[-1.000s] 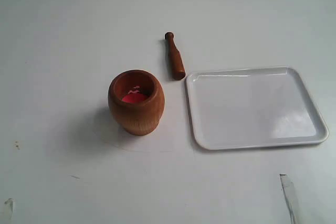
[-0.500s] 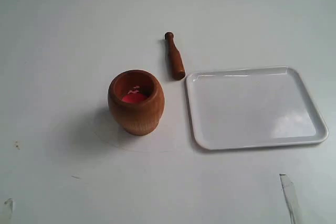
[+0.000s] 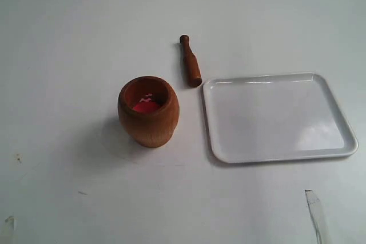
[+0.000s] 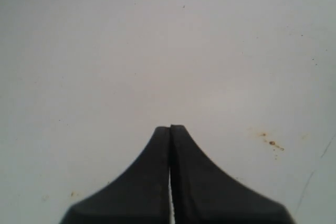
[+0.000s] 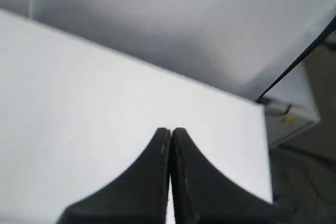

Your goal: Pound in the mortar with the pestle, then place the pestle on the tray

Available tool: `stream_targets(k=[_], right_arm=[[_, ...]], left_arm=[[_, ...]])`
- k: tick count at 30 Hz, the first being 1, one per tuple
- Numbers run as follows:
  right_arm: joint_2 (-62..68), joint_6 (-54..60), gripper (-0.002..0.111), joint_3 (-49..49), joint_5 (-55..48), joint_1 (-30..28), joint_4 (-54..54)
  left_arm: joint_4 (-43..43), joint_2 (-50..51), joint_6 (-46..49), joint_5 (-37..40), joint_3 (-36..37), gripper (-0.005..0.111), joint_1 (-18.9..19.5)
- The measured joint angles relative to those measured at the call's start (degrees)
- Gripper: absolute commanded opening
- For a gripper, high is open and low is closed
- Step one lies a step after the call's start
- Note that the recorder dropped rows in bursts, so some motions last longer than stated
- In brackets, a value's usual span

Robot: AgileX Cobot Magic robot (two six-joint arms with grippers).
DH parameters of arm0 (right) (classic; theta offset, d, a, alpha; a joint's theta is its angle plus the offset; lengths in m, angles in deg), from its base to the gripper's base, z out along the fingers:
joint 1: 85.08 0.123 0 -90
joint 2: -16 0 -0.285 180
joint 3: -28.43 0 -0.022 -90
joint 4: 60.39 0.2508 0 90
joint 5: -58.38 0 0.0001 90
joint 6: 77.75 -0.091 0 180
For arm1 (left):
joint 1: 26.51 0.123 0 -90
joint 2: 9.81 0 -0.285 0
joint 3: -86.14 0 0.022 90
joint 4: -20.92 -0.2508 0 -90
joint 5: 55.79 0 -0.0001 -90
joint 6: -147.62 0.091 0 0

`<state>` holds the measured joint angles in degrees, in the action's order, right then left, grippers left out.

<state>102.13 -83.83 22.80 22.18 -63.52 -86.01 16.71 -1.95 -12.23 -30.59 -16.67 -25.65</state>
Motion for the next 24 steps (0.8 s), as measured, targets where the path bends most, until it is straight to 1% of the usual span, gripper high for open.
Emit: stream_targets(k=[3, 5, 8, 12, 15, 18, 24], right_arm=[[9.6, 12.8, 0.000, 10.6, -15.3, 0.3, 16.8], [15.9, 18.8, 0.000, 17.0, -22.8, 0.3, 24.4], [22.8, 22.7, 0.000, 24.1, -29.3, 0.8, 32.3], [28.1, 23.4, 0.000, 30.1, -31.2, 1.7, 35.5], [30.3, 23.4, 0.000, 32.8, -31.3, 1.8, 36.8], [32.1, 23.4, 0.000, 33.8, -30.9, 1.9, 38.9], [37.0, 24.9, 0.000, 34.0, -24.9, 5.8, 39.0]], left_arm=[[0.0, 0.0, 0.0, 0.0, 0.0, 0.000, 0.0], [0.0, 0.0, 0.0, 0.0, 0.0, 0.000, 0.0], [0.0, 0.0, 0.0, 0.0, 0.0, 0.000, 0.0], [0.0, 0.0, 0.0, 0.0, 0.0, 0.000, 0.0], [0.0, 0.0, 0.0, 0.0, 0.0, 0.000, 0.0], [0.0, 0.0, 0.0, 0.0, 0.0, 0.000, 0.0], [0.0, 0.0, 0.0, 0.0, 0.0, 0.000, 0.0]])
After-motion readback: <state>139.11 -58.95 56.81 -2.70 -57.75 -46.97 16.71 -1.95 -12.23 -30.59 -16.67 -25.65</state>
